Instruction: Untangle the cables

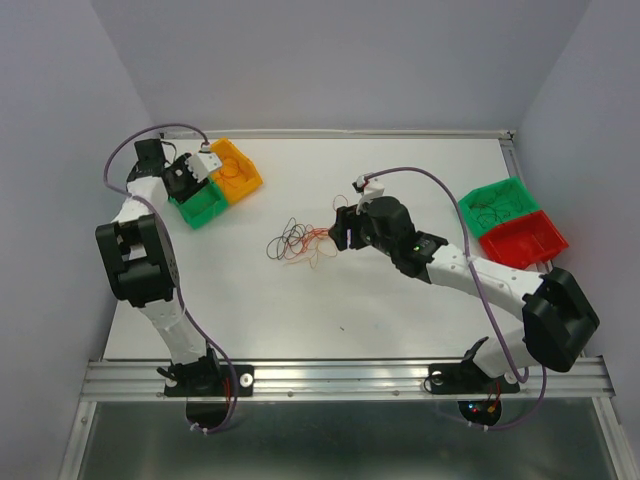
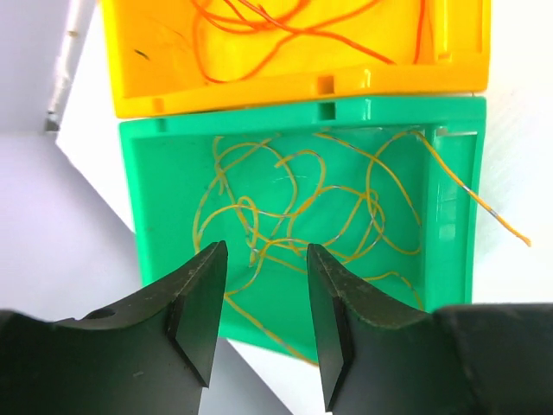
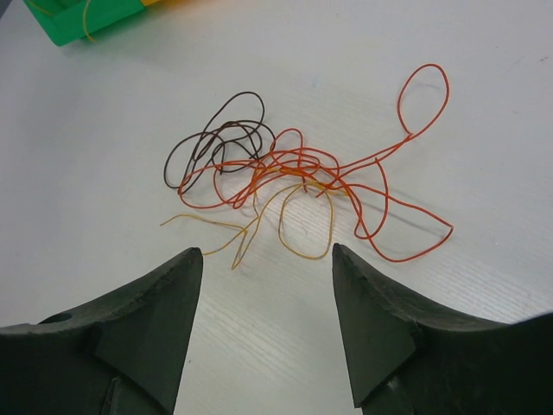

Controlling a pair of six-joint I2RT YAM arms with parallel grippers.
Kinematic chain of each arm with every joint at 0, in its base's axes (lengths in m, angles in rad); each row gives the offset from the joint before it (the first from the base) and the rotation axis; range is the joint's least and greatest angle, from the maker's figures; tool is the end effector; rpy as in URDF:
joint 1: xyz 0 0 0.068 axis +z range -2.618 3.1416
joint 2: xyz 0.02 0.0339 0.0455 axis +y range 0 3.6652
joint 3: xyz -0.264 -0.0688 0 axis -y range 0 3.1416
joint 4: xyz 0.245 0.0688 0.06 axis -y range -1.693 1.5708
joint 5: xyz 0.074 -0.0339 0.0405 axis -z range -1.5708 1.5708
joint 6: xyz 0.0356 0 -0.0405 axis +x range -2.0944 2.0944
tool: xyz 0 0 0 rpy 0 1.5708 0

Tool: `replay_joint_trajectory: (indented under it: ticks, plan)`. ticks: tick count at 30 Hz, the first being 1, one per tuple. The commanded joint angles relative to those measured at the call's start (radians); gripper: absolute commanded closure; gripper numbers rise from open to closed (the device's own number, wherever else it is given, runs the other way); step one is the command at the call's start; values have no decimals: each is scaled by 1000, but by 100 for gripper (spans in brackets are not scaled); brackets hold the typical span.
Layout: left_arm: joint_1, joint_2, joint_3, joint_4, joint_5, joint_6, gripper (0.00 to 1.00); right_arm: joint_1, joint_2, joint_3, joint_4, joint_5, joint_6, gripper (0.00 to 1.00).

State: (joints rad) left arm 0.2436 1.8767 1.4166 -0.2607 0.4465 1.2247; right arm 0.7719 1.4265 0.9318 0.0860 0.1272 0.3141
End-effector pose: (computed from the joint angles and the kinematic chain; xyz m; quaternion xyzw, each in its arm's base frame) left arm 0.4165 0.0877 0.2402 0.4991 0.7407 0.1196 0.4336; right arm 0.2371 0.2245 0.2678 -0.1553 0.8204 0.2376 0.4964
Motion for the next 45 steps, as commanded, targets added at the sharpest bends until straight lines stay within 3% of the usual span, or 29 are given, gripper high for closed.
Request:
replay_joint_trajectory:
  ticks: [1, 4, 11, 18, 22, 26, 29, 31, 32, 34, 37, 45]
  plan:
    - [2, -89, 41, -2, 43, -50, 47, -13, 11, -14, 51, 28, 3, 33]
    - [3, -129, 15, 18, 46, -77, 45, -32, 38, -21, 51, 20, 13, 24]
    - [-13, -287, -96, 47, 200, -151, 44, -80, 147, 7, 47, 5, 8, 30]
    - [-222, -444, -279, 178, 167, -241, 43, -106, 268, 76, 43, 49, -15, 34]
    - [-334, -530, -364, 364, 146, -382, 43, -111, 339, 124, 40, 84, -33, 32]
    - [-400, -538, -374, 451, 149, -507, 41, -112, 396, 174, 40, 89, -47, 34]
    - [-429, -496, -348, 463, 169, -579, 39, -115, 423, 203, 41, 83, -49, 48]
    - [-451, -458, -334, 474, 187, -611, 39, -115, 430, 211, 41, 89, -47, 68]
    - [-466, -443, -334, 491, 169, -629, 39, -117, 425, 207, 41, 89, -49, 85]
    - [-501, -401, -341, 512, 111, -637, 39, -117, 378, 187, 53, 78, -50, 99]
    - [-602, -352, -373, 566, 18, -631, 39, -117, 274, 125, 69, 97, -47, 100]
    - [-656, -274, -401, 604, -2, -637, 39, -117, -15, 3, 80, 54, -35, 99]
